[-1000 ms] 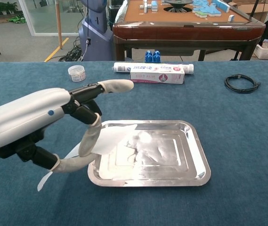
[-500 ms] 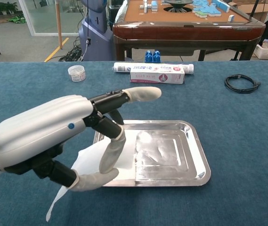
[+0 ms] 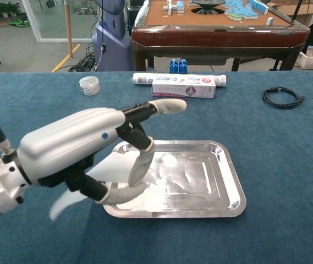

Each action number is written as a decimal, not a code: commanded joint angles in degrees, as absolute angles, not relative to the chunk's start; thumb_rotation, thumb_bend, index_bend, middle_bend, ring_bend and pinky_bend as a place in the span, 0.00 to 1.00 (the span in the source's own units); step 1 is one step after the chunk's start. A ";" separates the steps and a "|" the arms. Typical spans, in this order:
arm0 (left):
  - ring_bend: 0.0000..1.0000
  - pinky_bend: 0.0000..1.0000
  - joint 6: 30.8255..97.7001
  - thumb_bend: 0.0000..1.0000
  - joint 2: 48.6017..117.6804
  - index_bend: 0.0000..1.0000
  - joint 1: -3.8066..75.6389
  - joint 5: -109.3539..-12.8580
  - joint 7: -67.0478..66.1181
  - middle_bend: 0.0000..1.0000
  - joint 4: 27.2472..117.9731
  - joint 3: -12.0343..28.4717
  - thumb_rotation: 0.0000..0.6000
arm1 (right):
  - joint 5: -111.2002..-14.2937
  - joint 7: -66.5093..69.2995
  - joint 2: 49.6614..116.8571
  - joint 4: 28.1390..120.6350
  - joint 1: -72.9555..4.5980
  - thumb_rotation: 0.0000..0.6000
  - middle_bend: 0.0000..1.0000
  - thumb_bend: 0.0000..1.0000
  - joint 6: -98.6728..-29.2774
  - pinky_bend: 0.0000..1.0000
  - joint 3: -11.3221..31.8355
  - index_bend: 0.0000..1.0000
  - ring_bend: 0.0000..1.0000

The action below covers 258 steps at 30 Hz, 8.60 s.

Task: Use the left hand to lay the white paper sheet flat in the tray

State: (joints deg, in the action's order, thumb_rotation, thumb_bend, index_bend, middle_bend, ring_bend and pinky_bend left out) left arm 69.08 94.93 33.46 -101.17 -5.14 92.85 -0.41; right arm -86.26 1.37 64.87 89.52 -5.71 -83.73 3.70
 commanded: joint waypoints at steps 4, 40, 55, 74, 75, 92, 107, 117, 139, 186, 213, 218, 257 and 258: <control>0.00 0.24 68.79 0.74 94.19 0.69 34.54 -98.83 -4.29 0.03 91.52 2.54 1.00 | -86.10 1.03 65.00 89.49 -5.88 1.00 0.33 0.45 -83.28 0.29 3.68 0.41 0.19; 0.00 0.24 69.61 0.74 92.80 0.69 38.74 -92.89 -5.97 0.03 95.83 10.14 1.00 | -85.47 0.37 65.39 89.26 -6.32 1.00 0.33 0.45 -82.14 0.29 3.63 0.41 0.19; 0.00 0.24 68.38 0.74 94.56 0.69 42.12 -91.30 -5.33 0.03 96.27 12.74 1.00 | -85.39 0.25 65.46 89.20 -6.46 1.00 0.33 0.45 -81.87 0.29 3.57 0.41 0.19; 0.00 0.24 68.85 0.74 95.35 0.69 42.21 -97.61 -0.08 0.03 97.59 4.56 1.00 | -85.26 0.70 65.25 89.24 -6.42 1.00 0.33 0.45 -81.94 0.29 3.65 0.41 0.19; 0.00 0.24 68.79 0.74 95.23 0.69 42.13 -97.77 0.14 0.03 97.94 4.17 1.00 | -85.25 0.72 65.26 89.23 -6.42 1.00 0.33 0.45 -81.95 0.29 3.66 0.41 0.19; 0.00 0.24 62.11 0.74 92.69 0.69 42.61 -95.55 2.05 0.03 100.78 -0.21 1.00 | -85.16 0.97 65.14 89.25 -6.38 1.00 0.33 0.45 -82.02 0.29 3.72 0.41 0.19; 0.00 0.17 55.24 0.73 87.77 0.71 43.61 -93.56 -4.56 0.03 101.37 -3.27 1.00 | -84.97 0.82 65.21 89.21 -6.43 1.00 0.33 0.45 -81.84 0.29 3.75 0.41 0.19; 0.00 0.17 56.33 0.73 86.79 0.71 42.32 -92.97 -4.17 0.03 98.60 -3.52 1.00 | -85.02 0.75 65.25 89.23 -6.44 1.00 0.33 0.45 -81.86 0.29 3.72 0.41 0.19; 0.00 0.03 67.96 0.70 87.13 0.72 38.43 -105.92 6.45 0.00 89.25 -9.16 1.00 | -84.67 0.15 65.59 89.08 -6.72 1.00 0.33 0.45 -81.20 0.29 3.70 0.41 0.19; 0.00 0.03 68.85 0.30 92.70 0.04 36.72 -103.50 10.97 0.00 79.25 -7.72 1.00 | -84.14 0.66 65.21 89.08 -6.73 1.00 0.33 0.45 -80.99 0.29 3.90 0.41 0.19; 0.33 0.59 70.04 0.28 92.24 0.07 36.22 -101.96 7.81 0.23 78.14 -5.62 1.00 | -83.95 0.72 65.11 89.13 -6.71 1.00 0.33 0.45 -80.96 0.29 3.97 0.41 0.19; 0.79 0.97 68.40 0.36 90.73 0.16 36.52 -100.34 6.21 0.79 81.17 -4.90 1.00 | -83.90 0.63 65.17 89.10 -6.74 1.00 0.33 0.45 -80.89 0.29 3.97 0.41 0.19; 1.00 1.00 51.96 0.69 95.91 0.21 45.87 -59.83 -32.87 1.00 94.88 7.39 1.00 | -83.54 1.87 64.47 89.24 -6.52 1.00 0.33 0.45 -81.03 0.29 4.19 0.41 0.19; 1.00 1.00 52.25 0.69 96.34 0.21 46.25 -58.60 -34.11 1.00 94.54 7.45 1.00 | -83.54 1.90 64.44 89.25 -6.50 1.00 0.33 0.45 -81.05 0.29 4.19 0.41 0.19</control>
State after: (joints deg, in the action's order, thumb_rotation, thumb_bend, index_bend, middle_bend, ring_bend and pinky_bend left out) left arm 51.57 95.31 45.42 -60.47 -32.30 95.26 7.02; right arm -83.54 1.90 64.44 89.25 -6.50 -81.04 4.19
